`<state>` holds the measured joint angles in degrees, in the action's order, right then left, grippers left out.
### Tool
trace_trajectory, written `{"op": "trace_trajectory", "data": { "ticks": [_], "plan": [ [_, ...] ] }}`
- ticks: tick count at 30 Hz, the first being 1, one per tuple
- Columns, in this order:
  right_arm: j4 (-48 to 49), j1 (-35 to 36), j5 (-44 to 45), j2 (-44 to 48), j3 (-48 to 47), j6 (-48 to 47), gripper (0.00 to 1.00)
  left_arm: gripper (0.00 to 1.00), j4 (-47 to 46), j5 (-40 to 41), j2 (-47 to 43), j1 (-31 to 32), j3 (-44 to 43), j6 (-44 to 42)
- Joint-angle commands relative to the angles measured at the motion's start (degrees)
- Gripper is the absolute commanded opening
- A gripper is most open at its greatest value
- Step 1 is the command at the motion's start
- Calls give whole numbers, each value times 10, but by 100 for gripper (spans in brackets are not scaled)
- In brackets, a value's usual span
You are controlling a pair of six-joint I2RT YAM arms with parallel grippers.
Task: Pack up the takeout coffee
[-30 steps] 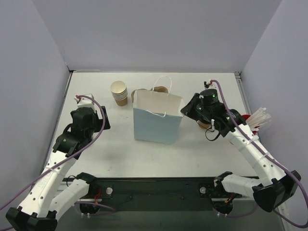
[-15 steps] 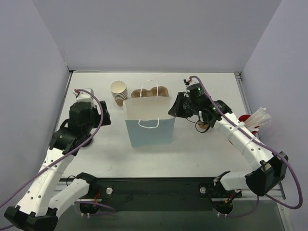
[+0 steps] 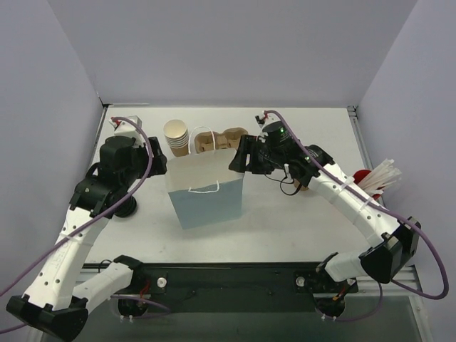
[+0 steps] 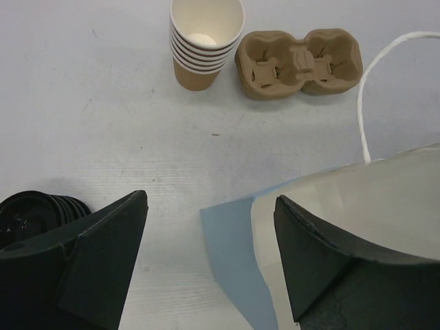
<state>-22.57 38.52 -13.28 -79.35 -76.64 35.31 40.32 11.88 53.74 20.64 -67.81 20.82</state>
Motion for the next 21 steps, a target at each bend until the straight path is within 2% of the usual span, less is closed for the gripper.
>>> {"op": "trace_trajectory", "data": {
  "ticks": [1,3,8,13,15,16,18,19,21],
  "plan": [
    [-16,-10,29,39,-36,-16,60,82,14,-26,15,5,-22,15],
    [-17,-21,45,49,-44,-19,62,77,20,-38,18,9,-22,19],
    [-14,-41,100,39,-72,-35,63,73,23,-51,24,16,6,32],
    [-2,-60,164,-25,-140,-64,63,50,24,-66,32,20,19,32],
    [-2,-64,182,-74,-169,-67,64,36,39,-62,38,22,10,24],
    [0,-66,185,-90,-182,-63,65,21,47,-58,44,22,5,22],
    [1,-73,179,-139,-218,-57,66,11,76,-43,43,22,-8,19],
    [3,-73,181,-155,-229,-54,67,1,88,-34,40,22,-25,19],
    [5,-73,186,-206,-267,-52,67,0,121,-6,27,21,-36,19]
  ]
}}
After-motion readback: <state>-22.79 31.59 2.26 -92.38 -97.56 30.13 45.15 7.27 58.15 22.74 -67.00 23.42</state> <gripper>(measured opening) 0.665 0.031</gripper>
